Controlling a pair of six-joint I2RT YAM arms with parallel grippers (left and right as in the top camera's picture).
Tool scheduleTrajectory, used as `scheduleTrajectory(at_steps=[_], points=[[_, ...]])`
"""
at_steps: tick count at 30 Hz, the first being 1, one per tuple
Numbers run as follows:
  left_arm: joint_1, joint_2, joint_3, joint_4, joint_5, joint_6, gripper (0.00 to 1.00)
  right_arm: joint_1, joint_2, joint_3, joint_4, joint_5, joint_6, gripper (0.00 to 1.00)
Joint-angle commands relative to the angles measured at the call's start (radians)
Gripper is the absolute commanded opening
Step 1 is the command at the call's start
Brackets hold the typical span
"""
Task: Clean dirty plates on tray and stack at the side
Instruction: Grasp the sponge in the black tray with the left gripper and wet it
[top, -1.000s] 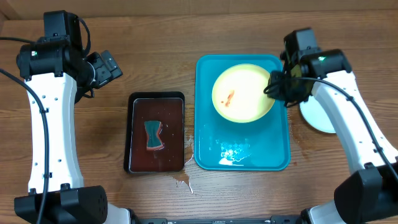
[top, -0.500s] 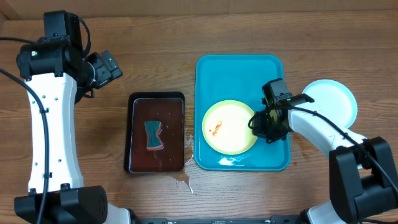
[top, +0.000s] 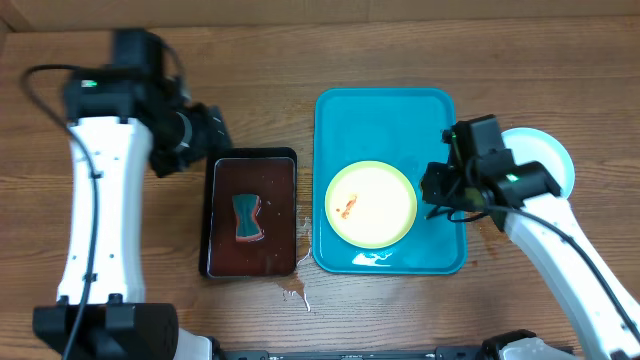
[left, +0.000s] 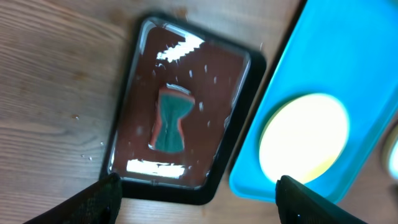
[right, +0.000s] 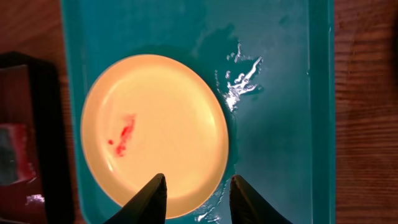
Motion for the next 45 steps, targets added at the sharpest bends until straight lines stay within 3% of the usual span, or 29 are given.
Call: scheduleTrajectory(at_steps=[1,6,10,15,20,23,31,33,34,35,40,45], points=[[-0.088,-0.008,-0.119,0.031,-0.112,0.027,0.72,0.0,-0.047,0.016,-0.01,-0.038,-0.014,0.35],[-0.185,-0.008,-0.345,0.19,-0.124,0.021,0.58,0.0,-0.046,0.014,-0.035,-0.06,-0.015,0.39],[-0.211,-0.008,-0.485,0.303,-0.183,0.019,0.35,0.0,-0.046,0.014,-0.064,-0.06,-0.015,0.39],[-0.187,-0.008,-0.602,0.424,-0.238,-0.091,0.37,0.0,-0.046,0.014,-0.08,-0.06,-0.015,0.39],[-0.184,-0.008,-0.726,0.575,-0.199,-0.096,0.48,0.0,-0.046,0.014,-0.08,-0.06,-0.015,0.39],[-0.184,-0.008,-0.778,0.616,-0.19,-0.095,0.47,0.0,-0.046,0.014,-0.081,-0.06,-0.015,0.39],[-0.183,-0.008,-0.835,0.746,-0.197,-0.092,0.33,0.0,-0.046,0.014,-0.085,-0.061,-0.014,0.38],[-0.184,-0.008,-0.837,0.76,-0.196,-0.092,0.21,0.0,-0.046,0.014,-0.093,-0.06,-0.015,0.38],[-0.184,-0.008,-0.837,0.762,-0.196,-0.092,0.08,0.0,-0.046,0.014,-0.097,-0.06,-0.015,0.38],[-0.184,-0.008,-0.836,0.761,-0.195,-0.092,0.04,0.0,-0.046,0.014,-0.101,-0.06,-0.015,0.38],[-0.183,-0.01,-0.801,0.722,-0.174,-0.038,0.04,0.0,-0.046,0.014,-0.115,-0.047,-0.015,0.38],[-0.183,-0.011,-0.676,0.572,-0.174,-0.038,0.04,-0.001,-0.046,0.014,-0.116,-0.006,-0.014,0.38]])
